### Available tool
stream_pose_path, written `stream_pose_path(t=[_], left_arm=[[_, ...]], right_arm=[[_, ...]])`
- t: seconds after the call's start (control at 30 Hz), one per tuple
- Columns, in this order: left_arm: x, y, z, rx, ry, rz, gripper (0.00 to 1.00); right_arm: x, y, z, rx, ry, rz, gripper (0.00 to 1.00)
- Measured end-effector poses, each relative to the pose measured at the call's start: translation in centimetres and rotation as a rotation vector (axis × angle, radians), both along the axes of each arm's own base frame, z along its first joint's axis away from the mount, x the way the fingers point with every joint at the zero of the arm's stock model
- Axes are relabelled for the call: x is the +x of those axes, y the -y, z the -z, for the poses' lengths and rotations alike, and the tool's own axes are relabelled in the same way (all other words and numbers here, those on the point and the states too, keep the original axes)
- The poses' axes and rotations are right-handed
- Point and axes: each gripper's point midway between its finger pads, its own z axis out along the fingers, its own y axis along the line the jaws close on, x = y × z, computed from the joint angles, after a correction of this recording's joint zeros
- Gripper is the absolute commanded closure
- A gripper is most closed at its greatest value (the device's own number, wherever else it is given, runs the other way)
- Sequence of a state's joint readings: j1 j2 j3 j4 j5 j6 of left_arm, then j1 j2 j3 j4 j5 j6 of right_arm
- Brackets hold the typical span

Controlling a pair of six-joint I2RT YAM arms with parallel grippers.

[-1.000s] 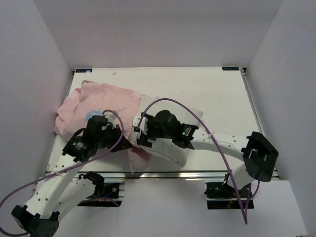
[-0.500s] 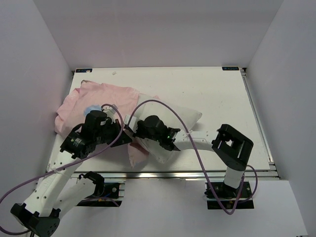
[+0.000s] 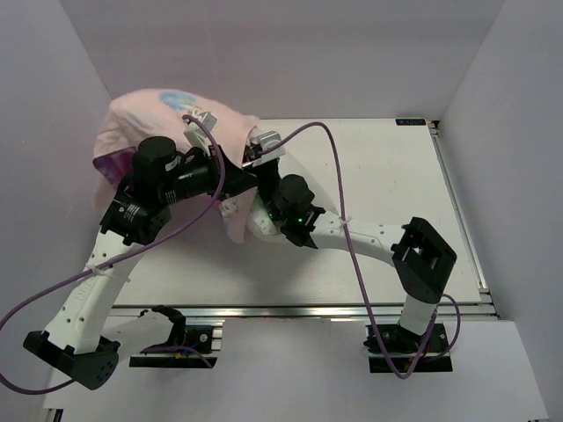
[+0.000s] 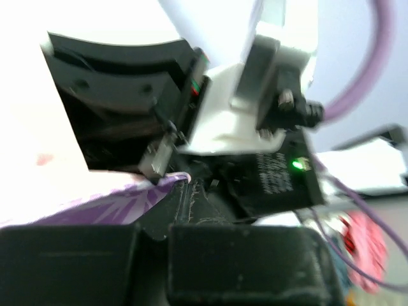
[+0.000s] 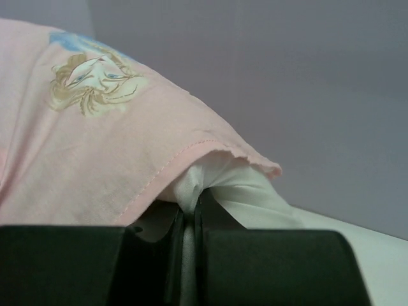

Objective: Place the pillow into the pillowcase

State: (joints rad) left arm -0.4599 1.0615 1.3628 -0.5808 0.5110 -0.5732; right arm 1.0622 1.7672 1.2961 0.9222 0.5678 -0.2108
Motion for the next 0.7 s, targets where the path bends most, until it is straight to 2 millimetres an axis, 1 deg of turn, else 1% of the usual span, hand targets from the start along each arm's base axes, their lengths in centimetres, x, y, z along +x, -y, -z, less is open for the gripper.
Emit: stream_pose_path(t=[0.07, 0.13, 0.2, 0.3, 0.4, 0.47, 0.57, 0.6, 0.63, 0.7], left_arm=[[-0.7, 0.7, -1.0, -0.042, 0.016, 0.062, 1.00], [-1.5, 1.2, -2.1, -0.083, 0.030, 0.109, 1.00], [-1.9, 1.3, -2.8, -0.112, 0.040, 0.127, 1.00], [-2.3, 1.2, -3.5, -0.141, 0.044, 0.133, 1.00], [-2.7, 1.1, -2.9, -0.165, 0.027, 0.128, 1.00], [-3.0, 1.0, -1.7, -0.184, -0.001, 0.121, 1.00], [-3.7, 0.7, 1.6, -0.213, -0.085, 0.098, 1.00], [-3.8, 0.6, 2.4, -0.226, -0.109, 0.083, 1.00], [-4.4, 0.4, 4.4, -0.227, -0.156, 0.073, 1.00], [-5.4, 0.0, 7.2, -0.236, -0.233, 0.046, 1.00]], right_arm=[[0.4, 1.3, -1.5, 0.067, 0.034, 0.071, 1.00], [1.2, 2.2, -2.4, 0.115, 0.056, 0.146, 1.00], [2.3, 2.3, -2.8, 0.163, 0.059, 0.196, 1.00], [4.2, 2.9, -2.7, 0.243, 0.040, 0.251, 1.00], [6.4, 3.5, -2.8, 0.298, 0.033, 0.315, 1.00], [7.5, 3.7, -2.7, 0.317, 0.034, 0.354, 1.00], [9.3, 3.9, -2.6, 0.352, 0.027, 0.417, 1.00], [9.9, 4.0, -2.7, 0.364, 0.024, 0.437, 1.00], [10.5, 4.1, -2.8, 0.365, 0.019, 0.453, 1.00], [11.6, 4.3, -2.9, 0.357, 0.012, 0.482, 1.00]])
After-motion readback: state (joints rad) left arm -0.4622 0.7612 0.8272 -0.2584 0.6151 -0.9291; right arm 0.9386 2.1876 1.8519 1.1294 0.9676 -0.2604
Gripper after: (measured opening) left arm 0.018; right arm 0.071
